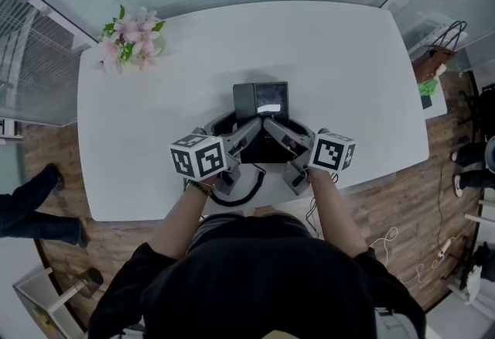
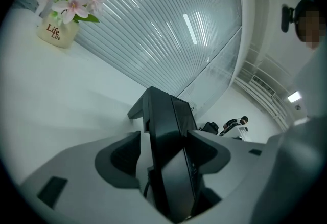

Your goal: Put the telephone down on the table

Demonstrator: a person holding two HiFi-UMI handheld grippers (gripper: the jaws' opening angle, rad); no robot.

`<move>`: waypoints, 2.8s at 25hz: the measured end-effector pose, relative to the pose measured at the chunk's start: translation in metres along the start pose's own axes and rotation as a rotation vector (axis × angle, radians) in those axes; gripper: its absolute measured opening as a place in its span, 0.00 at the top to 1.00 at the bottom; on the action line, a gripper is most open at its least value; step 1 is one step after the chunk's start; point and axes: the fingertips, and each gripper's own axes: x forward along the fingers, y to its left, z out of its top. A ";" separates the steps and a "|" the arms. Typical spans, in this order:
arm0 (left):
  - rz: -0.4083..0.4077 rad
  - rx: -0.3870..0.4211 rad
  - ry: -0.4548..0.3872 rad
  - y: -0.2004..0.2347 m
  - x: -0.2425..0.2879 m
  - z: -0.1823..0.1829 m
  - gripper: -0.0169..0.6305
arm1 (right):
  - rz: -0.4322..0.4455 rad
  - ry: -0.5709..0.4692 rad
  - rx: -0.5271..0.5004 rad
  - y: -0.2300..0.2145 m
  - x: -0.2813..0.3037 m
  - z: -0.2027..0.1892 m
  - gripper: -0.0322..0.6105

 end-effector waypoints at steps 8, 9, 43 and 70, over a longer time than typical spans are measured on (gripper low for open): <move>0.019 0.011 -0.008 0.003 -0.001 0.001 0.54 | -0.059 -0.001 -0.047 -0.004 0.000 -0.001 0.58; 0.022 0.013 -0.007 0.003 -0.001 0.001 0.54 | -0.064 -0.002 -0.046 -0.004 0.000 -0.001 0.58; 0.060 0.068 -0.075 -0.008 -0.005 0.019 0.52 | -0.282 -0.047 -0.270 -0.002 -0.021 0.021 0.50; -0.020 0.396 -0.254 -0.103 -0.042 0.112 0.53 | -0.178 -0.331 -0.627 0.125 -0.054 0.120 0.56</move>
